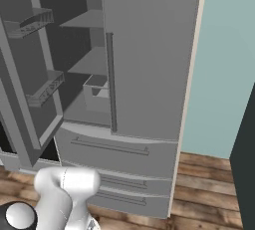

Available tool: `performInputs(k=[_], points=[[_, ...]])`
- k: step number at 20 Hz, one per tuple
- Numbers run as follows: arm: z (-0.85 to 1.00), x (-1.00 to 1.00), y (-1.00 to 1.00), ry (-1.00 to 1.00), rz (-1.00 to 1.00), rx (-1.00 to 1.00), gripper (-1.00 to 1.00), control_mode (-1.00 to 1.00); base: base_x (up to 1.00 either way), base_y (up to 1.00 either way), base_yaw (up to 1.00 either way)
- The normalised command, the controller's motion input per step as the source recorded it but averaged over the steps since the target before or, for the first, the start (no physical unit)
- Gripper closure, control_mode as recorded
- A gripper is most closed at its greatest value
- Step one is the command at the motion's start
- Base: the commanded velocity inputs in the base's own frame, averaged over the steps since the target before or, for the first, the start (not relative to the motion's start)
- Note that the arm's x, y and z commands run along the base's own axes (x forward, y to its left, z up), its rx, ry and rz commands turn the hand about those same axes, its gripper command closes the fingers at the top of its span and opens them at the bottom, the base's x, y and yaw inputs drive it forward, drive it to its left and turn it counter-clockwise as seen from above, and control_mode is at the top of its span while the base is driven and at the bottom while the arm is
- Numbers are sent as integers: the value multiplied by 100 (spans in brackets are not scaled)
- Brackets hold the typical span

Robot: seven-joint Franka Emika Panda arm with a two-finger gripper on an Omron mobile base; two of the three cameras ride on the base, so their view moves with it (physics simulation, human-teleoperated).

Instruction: Place the steak on the counter behind the older steak on the same shelf of the fridge to maintain FIFO order. Close the fridge door when finished.

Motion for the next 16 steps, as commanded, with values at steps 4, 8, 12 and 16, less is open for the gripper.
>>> performInputs(k=[4, 8, 12, 16], points=[[-3, 41, 36, 0, 0, -3, -100, -100, 0, 0, 0], [-5, 54, 19, 0, 0, -1, -100, -100, 0, 0, 0], [-12, 65, 8, 0, -1, 0, -100, -100, 0, 0, 0], [-15, 68, 2, 0, -2, 0, -100, -100, 0, 0, 0]])
